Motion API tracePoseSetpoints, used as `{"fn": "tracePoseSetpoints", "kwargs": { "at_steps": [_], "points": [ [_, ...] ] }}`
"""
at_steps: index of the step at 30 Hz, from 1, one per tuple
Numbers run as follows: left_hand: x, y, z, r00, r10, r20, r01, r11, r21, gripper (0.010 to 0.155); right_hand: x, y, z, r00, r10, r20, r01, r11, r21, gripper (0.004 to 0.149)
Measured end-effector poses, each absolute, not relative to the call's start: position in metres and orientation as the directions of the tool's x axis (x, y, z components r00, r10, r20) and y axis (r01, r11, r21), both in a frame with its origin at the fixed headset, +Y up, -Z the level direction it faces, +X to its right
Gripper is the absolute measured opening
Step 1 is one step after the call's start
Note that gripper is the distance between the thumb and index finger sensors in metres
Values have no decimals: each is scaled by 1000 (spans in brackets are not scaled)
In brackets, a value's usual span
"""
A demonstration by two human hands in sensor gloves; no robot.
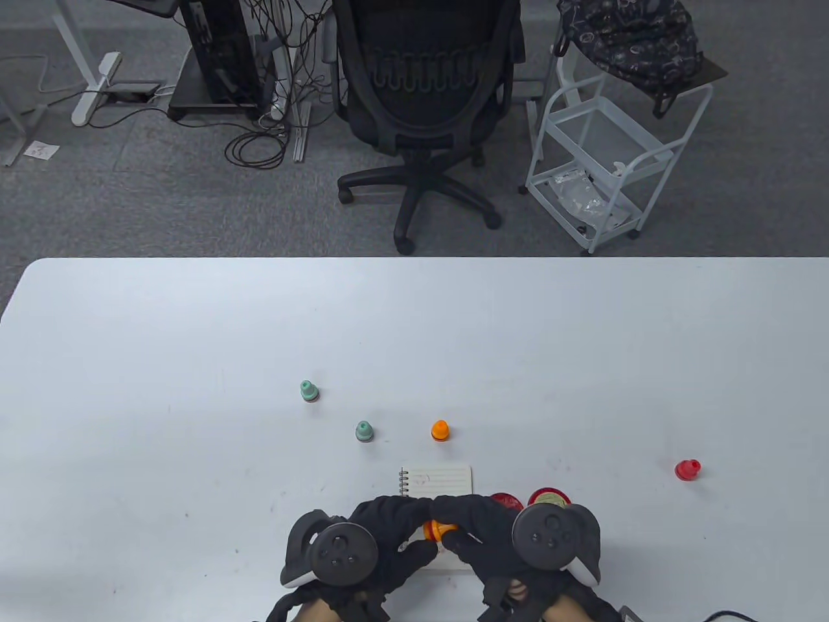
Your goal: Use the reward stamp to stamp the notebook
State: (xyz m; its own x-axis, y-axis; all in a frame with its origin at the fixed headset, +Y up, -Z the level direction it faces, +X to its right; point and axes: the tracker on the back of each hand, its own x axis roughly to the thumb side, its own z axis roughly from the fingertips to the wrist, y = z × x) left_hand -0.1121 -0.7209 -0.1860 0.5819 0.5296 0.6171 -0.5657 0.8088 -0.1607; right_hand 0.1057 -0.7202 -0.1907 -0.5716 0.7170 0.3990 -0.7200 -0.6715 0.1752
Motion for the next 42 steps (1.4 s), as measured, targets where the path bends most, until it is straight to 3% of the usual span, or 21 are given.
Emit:
{"fn": "tracePoseSetpoints", "kwargs": {
  "at_steps": [11,18,24,36,42],
  "points": [
    [-112,-722,-188,574,537,618,-567,805,-173,61,108,-719,-192,-568,727,386,-735,-659,160,50],
    [-123,-723,-192,641,497,584,-532,837,-128,60,118,-717,-196,-545,756,361,-768,-623,145,50],
    [-140,-728,-201,785,339,518,-350,933,-81,60,120,-717,-197,-538,762,360,-774,-616,147,50],
    [-147,-756,-213,874,99,476,8,976,-218,61,119,-717,-195,-554,743,376,-757,-638,146,50],
    [-151,-760,-215,885,102,454,25,963,-267,62,118,-718,-195,-556,741,377,-752,-641,151,50]
  ]
}}
